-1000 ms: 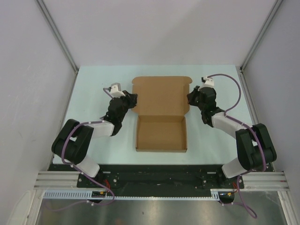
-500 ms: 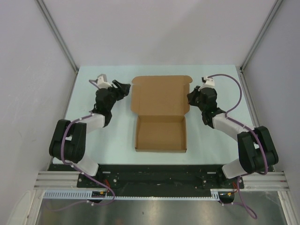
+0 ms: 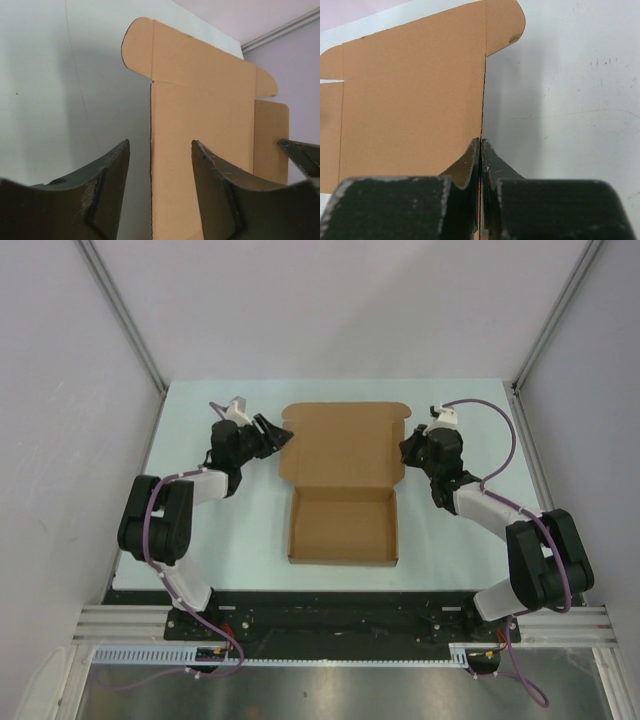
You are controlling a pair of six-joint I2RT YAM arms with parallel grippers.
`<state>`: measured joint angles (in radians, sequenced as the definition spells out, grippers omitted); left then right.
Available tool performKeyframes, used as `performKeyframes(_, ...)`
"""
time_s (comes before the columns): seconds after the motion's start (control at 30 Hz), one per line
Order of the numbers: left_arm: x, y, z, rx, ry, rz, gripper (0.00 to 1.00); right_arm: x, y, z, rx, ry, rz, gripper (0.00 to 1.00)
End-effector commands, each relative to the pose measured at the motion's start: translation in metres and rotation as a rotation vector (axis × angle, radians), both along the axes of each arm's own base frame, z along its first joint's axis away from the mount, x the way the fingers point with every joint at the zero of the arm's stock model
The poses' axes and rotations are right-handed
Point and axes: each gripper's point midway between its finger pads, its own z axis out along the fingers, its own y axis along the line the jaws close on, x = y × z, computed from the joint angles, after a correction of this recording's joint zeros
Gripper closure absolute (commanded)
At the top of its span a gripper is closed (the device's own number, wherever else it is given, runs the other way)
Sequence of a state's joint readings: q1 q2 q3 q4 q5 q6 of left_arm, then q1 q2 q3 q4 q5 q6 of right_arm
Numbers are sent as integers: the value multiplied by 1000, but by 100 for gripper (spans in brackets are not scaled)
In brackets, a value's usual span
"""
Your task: Fold the paper box
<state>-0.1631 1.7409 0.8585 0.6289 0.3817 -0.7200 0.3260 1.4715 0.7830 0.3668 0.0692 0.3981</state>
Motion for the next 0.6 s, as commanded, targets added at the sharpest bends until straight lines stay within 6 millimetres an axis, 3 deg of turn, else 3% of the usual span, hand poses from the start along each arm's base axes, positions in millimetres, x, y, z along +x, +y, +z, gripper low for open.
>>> performKeyframes(0.0,3,-1,8,12,-19,-24,50,3,6,17,15,-62,26,100)
performKeyframes(0.07,3,-1,8,8,-20,-22,58,3,7,16,17,-60,29,100)
performKeyframes(0.3,-5,-5,4,15,-35,-16,98,3,6,9,5,-41,24,100)
performKeyframes(0.57,-35,-27,39,49,-250,24,100,-7,17,8,-16,-67,21,100)
